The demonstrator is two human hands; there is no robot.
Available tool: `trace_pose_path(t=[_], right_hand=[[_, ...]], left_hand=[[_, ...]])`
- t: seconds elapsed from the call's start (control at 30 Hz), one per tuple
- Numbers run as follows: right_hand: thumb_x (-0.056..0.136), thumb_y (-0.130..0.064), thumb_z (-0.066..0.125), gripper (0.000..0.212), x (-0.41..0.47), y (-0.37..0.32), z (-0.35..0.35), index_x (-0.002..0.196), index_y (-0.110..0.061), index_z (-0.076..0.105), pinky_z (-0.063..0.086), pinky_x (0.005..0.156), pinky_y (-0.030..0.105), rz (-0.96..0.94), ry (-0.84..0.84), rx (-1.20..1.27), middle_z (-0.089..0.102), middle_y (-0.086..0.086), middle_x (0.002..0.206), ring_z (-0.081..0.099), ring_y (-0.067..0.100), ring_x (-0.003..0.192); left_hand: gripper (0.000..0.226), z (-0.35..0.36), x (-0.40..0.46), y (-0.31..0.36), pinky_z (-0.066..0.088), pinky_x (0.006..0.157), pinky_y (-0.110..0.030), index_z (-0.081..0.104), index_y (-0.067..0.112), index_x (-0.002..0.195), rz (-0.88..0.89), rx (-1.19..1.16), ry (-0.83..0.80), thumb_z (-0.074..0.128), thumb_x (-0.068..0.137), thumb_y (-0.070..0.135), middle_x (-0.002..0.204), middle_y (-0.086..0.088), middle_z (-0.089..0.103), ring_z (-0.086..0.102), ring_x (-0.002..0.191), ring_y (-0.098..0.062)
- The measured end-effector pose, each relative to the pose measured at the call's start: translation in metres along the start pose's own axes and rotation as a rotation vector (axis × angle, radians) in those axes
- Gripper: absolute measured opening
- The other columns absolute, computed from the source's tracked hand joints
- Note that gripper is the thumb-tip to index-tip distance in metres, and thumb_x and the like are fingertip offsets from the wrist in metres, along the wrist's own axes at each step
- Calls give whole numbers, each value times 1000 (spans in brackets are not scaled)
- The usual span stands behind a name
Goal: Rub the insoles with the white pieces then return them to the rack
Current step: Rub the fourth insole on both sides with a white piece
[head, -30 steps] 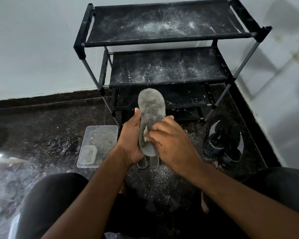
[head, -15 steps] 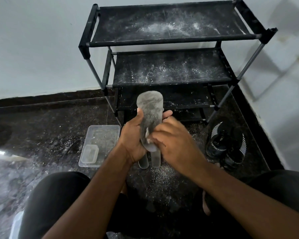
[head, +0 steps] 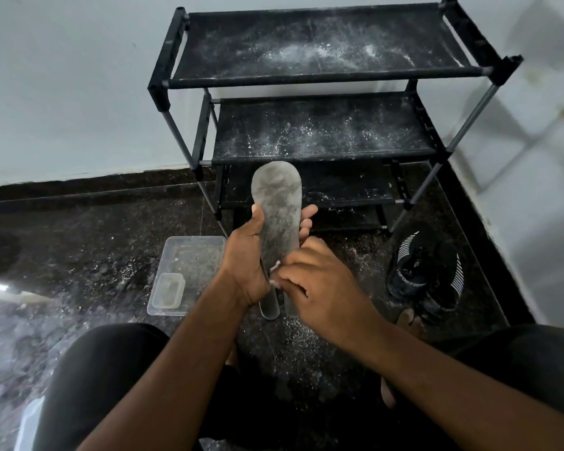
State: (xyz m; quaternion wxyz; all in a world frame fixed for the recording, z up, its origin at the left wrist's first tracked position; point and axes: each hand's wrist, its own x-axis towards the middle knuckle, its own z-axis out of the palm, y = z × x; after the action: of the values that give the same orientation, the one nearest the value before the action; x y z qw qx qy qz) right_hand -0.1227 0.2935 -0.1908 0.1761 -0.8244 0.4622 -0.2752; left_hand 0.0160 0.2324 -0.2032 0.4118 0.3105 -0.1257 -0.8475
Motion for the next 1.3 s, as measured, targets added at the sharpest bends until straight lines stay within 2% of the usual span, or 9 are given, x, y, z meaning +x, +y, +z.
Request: trace_pose_path(t=[0.17,0.33,0.47,0.73,0.87,0.97,1.07,1.17,1.3], right_hand=[[84,-15,73,4,9,11,-10,87,-18,72,47,71,39,52,85,-143,59,-9,82,44,14,85],[92,-22,66,12,3,1,-6,84,-17,73,45,72,35,15,7,6,58,-10,80,41,10,84],[92,-22,66,9,9,8,-10,87,-17,72,45,73,34,84,65,-107,59,-10,82,40,10,85],[91,-26,65,11,9,10,-12,89,-19,74,46,71,35,132,103,-77,60,-11,80,43,9,82],[91,-24,67,11,2,-2,-7,84,-18,73,43,69,29,40,-9,35,56,-13,78,39,5,82],[88,-21,71,5,8,8,-17,89,-17,75,44,73,27,93,179,5,63,-9,83,47,10,84],[87,-17,72,7,14,15,-22,91,-13,76,41,76,20,98,267,-27,66,-6,86,47,11,86],[92,-19,66,12,11,16,-15,88,-10,73,39,77,19,-2,199,-89,63,-5,85,38,5,87],[90,-18,62,15,17,31,-23,93,-8,74,47,74,32,74,268,-197,63,0,86,47,17,86]], left_hand=[[80,2,0,6,56,92,-29,49,-6,147,22,-28,-50,22,108,58,124,-15,66,62,101,-17],[76,0,1,5,61,85,-30,38,-3,153,85,-68,-7,21,109,57,127,-17,68,69,96,-18],[73,0,0,7,61,85,-33,35,-2,155,115,-97,-38,22,109,54,143,-20,59,70,96,-20],[69,6,-4,9,54,97,-30,42,-1,149,139,-111,-1,21,111,52,146,-20,58,67,96,-19],[72,1,-1,9,58,90,-30,50,-3,145,111,-98,22,22,110,54,144,-18,60,66,96,-19],[76,2,-2,10,55,98,-37,71,3,128,123,-1,39,20,108,57,135,-14,67,68,107,-22],[68,3,2,6,55,101,-52,56,15,141,136,118,80,18,107,61,141,-17,62,64,125,-32],[63,3,3,0,59,88,-50,52,8,143,123,262,113,33,107,56,137,-25,63,66,119,-35],[43,5,2,-4,58,94,-46,65,-7,123,215,387,169,54,101,29,129,-24,68,69,116,-31]])
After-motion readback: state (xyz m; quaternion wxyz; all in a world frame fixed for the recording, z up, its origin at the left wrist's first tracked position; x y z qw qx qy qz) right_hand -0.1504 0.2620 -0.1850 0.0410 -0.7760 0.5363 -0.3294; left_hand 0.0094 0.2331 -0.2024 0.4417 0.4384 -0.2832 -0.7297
